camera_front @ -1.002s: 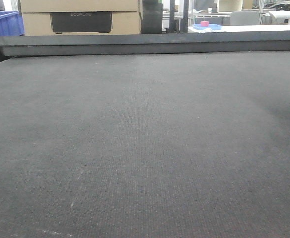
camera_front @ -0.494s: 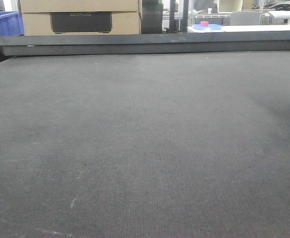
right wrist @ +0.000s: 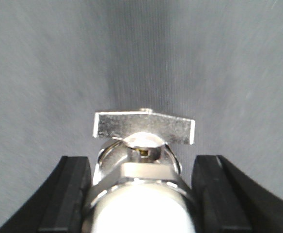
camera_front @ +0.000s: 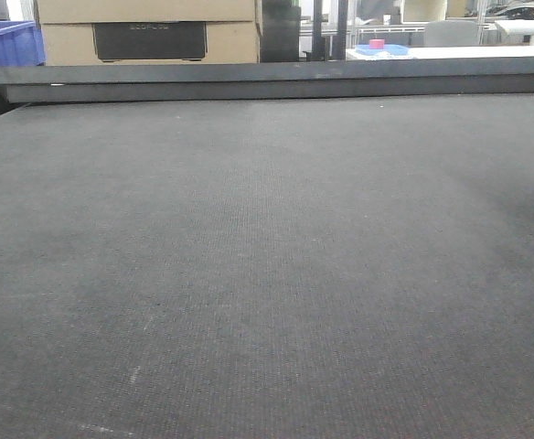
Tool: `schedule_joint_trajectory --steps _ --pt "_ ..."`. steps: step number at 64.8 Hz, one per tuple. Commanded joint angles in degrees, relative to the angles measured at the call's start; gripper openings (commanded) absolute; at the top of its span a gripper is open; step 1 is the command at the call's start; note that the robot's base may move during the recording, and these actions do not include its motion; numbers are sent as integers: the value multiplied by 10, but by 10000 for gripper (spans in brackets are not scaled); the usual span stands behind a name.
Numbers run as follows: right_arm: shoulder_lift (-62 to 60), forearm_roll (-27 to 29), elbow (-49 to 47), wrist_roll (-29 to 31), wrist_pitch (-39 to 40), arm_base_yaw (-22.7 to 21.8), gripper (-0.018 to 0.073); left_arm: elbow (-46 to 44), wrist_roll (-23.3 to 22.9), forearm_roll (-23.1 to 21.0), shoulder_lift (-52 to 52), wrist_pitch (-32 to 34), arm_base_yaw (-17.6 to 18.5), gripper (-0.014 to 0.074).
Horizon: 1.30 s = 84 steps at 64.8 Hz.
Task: Place valve from conveyor to right shelf box
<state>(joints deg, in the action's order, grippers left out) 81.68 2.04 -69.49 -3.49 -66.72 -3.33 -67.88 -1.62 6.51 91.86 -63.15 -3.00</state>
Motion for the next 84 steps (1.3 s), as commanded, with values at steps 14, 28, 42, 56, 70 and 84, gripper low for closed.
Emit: schedule_joint_trajectory --steps 14,28,42,56,70,84 --pt "-108 -2 20 43 106 -1 -159 32 1 -76 -168 130 0 -111" --pt "-186 -2 100 61 213 -1 -159 128 1 -88 -320 256 0 -111" --pt "-287 -2 208 63 344 -1 -160 232 1 -88 -474 348 0 -111" --pt "-397 -2 289 63 405 -1 -160 314 1 -87 -616 381 0 -111" --pt "-510 -2 329 63 408 -1 -160 335 1 -86 -714 381 0 -111" --pt "-586 -2 329 63 406 -1 -160 335 1 -86 -746 381 0 -111"
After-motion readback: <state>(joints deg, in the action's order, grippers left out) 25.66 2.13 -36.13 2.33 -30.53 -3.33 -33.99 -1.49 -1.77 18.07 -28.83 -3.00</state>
